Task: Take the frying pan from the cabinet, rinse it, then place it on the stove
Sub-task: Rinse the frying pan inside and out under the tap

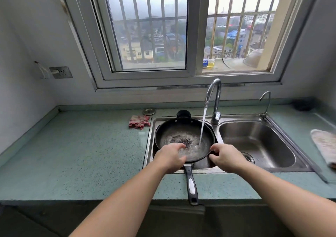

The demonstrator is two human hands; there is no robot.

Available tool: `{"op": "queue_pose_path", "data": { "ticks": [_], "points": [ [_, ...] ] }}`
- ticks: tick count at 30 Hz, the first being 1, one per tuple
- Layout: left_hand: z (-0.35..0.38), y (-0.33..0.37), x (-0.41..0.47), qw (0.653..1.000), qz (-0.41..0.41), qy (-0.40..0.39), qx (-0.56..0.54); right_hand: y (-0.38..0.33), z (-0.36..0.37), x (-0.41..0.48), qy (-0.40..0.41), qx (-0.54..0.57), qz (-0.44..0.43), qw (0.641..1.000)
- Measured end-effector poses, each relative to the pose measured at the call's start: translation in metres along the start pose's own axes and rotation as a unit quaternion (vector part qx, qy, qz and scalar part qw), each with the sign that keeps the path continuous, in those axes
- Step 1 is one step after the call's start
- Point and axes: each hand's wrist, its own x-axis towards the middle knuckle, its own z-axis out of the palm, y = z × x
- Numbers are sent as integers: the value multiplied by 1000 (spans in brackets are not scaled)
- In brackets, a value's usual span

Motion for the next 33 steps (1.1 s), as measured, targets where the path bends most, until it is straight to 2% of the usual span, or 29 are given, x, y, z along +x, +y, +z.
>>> {"op": "queue_pose_path", "data": {
  "ticks": [10, 17, 25, 33],
  "points": [
    [28, 10, 102, 999, -42, -23, 11, 53, 6, 113, -41, 3, -11, 999],
    [50, 31, 164, 997, -66, 28, -26, 92, 2, 189, -54, 44, 9, 998],
    [60, 37, 216, 994, -96, 35, -47, 104, 0, 256, -32, 125, 80, 988],
    [72, 34, 240, 989, -119, 33, -77, 106, 23, 292, -74, 285, 194, 936]
  ]
}}
